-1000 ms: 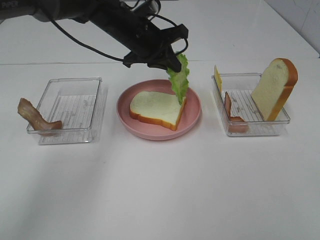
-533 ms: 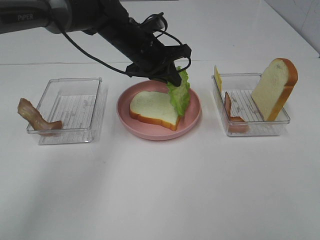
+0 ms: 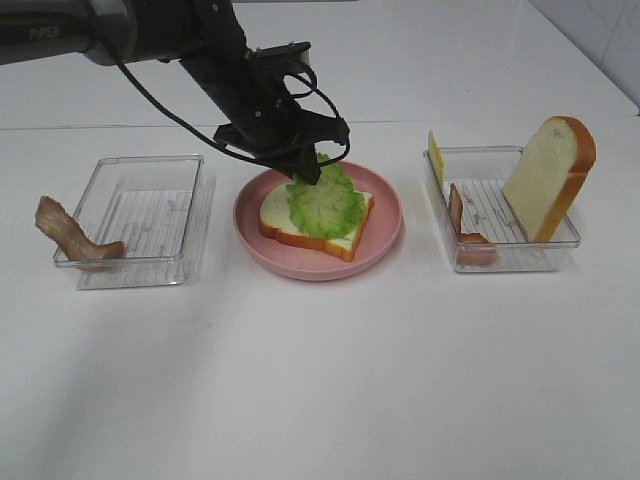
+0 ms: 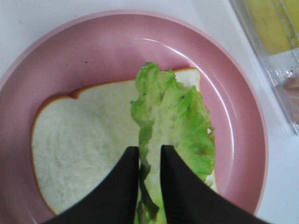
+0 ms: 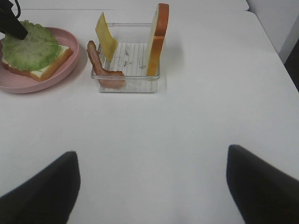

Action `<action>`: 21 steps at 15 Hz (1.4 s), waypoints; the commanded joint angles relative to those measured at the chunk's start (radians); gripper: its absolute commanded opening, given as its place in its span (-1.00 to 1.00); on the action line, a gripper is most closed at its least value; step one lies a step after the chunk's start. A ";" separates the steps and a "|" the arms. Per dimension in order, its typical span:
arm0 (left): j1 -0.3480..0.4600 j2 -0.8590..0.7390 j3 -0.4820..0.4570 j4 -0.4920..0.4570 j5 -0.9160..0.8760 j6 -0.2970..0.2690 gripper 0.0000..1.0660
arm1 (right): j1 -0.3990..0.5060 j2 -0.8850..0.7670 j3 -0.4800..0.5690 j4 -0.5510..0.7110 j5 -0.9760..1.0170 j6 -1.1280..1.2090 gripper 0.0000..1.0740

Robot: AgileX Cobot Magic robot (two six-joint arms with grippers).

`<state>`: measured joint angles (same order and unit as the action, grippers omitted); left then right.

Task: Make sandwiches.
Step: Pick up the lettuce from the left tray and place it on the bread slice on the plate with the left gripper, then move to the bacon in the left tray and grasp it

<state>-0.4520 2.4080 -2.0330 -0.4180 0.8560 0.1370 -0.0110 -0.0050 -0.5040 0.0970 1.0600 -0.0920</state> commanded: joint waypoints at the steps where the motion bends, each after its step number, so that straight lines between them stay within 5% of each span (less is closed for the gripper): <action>1: -0.002 -0.003 0.000 0.011 -0.003 -0.008 -0.03 | -0.007 -0.017 0.000 -0.003 0.001 -0.012 0.50; 2: -0.002 -0.003 0.000 0.011 -0.003 -0.008 -0.03 | -0.007 -0.017 0.000 -0.003 0.001 -0.012 0.50; 3: -0.002 -0.004 0.000 0.014 -0.003 -0.007 0.48 | -0.007 -0.017 0.000 -0.003 0.001 -0.012 0.50; 4: -0.002 -0.005 0.000 0.019 -0.003 -0.004 0.65 | -0.007 -0.017 0.000 -0.003 0.001 -0.012 0.50; 9: -0.002 -0.059 0.000 0.120 0.008 -0.026 0.64 | -0.007 -0.017 0.000 -0.003 0.001 -0.012 0.50; 14: -0.002 -0.165 -0.001 0.437 0.209 -0.101 0.64 | -0.007 -0.017 0.000 -0.003 0.001 -0.012 0.50; 16: 0.005 -0.188 -0.001 0.521 0.284 -0.175 0.64 | -0.007 -0.017 0.000 -0.003 0.001 -0.012 0.50; 21: 0.102 -0.215 0.000 0.522 0.432 -0.253 0.64 | -0.007 -0.016 0.000 -0.003 0.001 -0.012 0.50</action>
<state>-0.3530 2.2010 -2.0330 0.1000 1.2070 -0.1050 -0.0110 -0.0050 -0.5040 0.0970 1.0600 -0.0920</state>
